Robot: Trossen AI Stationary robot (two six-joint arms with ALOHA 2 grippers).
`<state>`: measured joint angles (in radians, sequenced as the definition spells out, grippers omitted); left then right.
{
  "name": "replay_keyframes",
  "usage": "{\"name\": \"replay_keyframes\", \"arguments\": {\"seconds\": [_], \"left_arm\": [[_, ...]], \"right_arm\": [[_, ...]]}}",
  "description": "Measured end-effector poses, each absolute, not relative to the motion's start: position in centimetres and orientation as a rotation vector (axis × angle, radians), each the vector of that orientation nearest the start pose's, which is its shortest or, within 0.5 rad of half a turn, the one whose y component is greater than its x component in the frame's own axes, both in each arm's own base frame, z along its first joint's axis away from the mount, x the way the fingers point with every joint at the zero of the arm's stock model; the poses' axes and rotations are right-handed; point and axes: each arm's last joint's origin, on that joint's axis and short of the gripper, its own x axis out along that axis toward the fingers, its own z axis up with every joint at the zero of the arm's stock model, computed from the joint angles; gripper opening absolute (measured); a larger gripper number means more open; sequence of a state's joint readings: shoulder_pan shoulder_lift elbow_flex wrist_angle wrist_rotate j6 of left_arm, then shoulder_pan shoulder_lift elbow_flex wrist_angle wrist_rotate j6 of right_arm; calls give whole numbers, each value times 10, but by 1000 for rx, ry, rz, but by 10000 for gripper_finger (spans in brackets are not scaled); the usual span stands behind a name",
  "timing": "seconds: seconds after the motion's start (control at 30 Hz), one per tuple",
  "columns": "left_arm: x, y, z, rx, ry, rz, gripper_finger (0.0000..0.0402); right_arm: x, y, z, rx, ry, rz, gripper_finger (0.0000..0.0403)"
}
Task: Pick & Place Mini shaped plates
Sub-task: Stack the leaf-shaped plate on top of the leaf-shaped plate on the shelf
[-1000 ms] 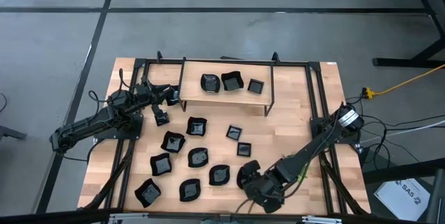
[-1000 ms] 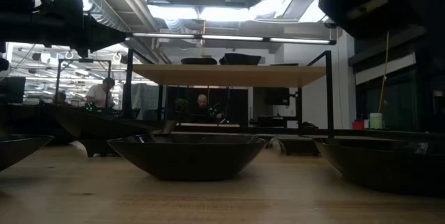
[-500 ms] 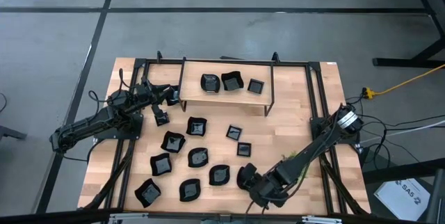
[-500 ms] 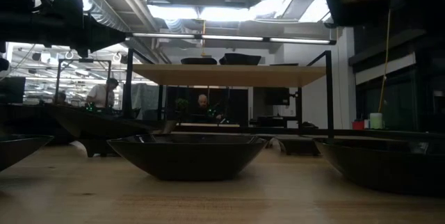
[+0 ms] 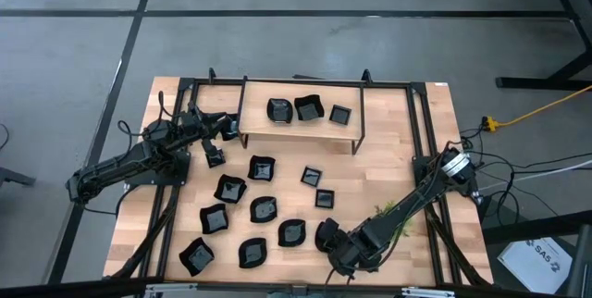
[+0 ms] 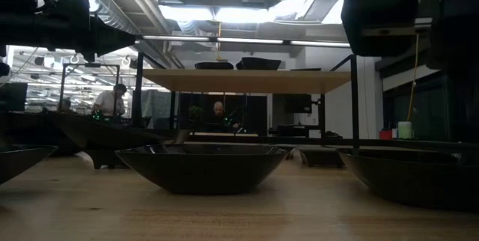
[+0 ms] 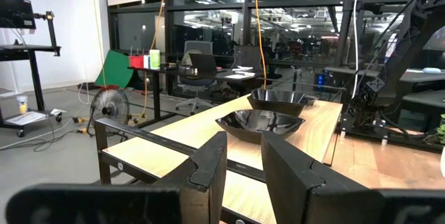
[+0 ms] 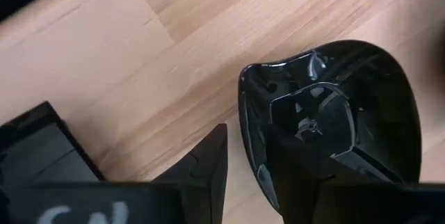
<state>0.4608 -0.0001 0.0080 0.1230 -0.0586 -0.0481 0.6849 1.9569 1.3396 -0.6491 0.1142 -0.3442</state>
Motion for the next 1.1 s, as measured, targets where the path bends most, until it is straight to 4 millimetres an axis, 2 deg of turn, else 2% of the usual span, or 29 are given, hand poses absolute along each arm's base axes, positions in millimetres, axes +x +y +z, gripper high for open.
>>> {"name": "replay_keyframes", "arguments": {"seconds": [0.23, 0.5, 0.6, 0.73, 0.87, 1.1], "left_arm": [[86, 44, 178, -21, -143, 515, 86], [86, 44, 178, -21, -143, 515, 86], [86, 44, 178, -20, -142, 515, 86], [86, 44, 178, -20, -142, 516, 86], [86, 44, 178, -20, -142, 516, 86], [86, 44, 178, -20, -142, 516, 86]], "right_arm": [[300, 238, 162, -835, 1096, 648, 91], [301, 237, 162, -821, 1095, 620, 10], [305, 240, 168, -778, 1088, 591, 10], [313, 243, 189, -756, 1074, 566, 6], [323, 241, 218, -727, 1073, 541, 5], [342, 223, 276, -700, 1061, 499, 3]]}}
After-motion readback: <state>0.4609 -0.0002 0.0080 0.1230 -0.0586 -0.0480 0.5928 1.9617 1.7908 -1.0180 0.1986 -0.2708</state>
